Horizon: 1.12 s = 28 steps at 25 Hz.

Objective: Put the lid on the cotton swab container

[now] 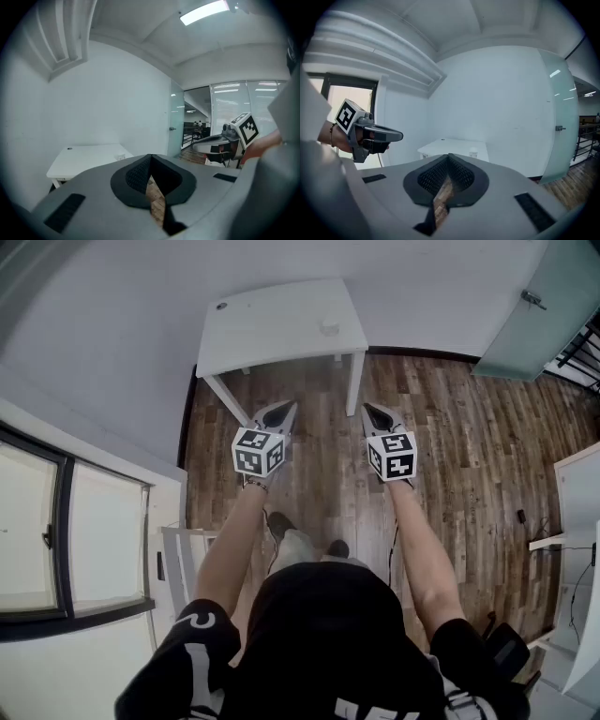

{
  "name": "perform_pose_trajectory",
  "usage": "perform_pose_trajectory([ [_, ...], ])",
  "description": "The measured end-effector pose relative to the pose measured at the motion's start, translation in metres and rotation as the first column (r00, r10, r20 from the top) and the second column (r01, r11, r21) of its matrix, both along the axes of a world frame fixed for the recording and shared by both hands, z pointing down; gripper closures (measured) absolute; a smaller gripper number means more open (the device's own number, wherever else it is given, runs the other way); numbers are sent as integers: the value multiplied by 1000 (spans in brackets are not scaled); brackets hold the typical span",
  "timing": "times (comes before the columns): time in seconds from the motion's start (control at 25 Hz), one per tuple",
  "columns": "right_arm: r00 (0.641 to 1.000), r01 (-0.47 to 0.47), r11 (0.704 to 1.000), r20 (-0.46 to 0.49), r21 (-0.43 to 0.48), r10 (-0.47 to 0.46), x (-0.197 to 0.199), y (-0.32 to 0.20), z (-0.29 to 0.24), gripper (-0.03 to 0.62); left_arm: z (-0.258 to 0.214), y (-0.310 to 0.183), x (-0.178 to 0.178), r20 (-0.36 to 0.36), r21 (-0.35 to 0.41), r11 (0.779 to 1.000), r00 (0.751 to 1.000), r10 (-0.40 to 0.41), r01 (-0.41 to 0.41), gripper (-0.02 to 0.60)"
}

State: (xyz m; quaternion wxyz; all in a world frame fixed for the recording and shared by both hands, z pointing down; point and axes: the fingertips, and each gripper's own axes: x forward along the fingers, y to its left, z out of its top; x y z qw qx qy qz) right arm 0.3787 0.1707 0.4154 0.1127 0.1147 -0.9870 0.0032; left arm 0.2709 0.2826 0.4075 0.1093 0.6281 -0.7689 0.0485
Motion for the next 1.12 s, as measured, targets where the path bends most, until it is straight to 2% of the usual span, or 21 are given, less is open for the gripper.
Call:
perform_pose_trajectory([
  [0.76,1000,-1,1000,-9,-7,0,-3,-17,6,580,6,-14,-9,-9,-6,1000,1000,6,-6,555],
  [1.12,999,-13,1000,-31,-22,12,-31,-27,16,580,9,-29,-40,-20,-10,999,999,32,-32,557],
])
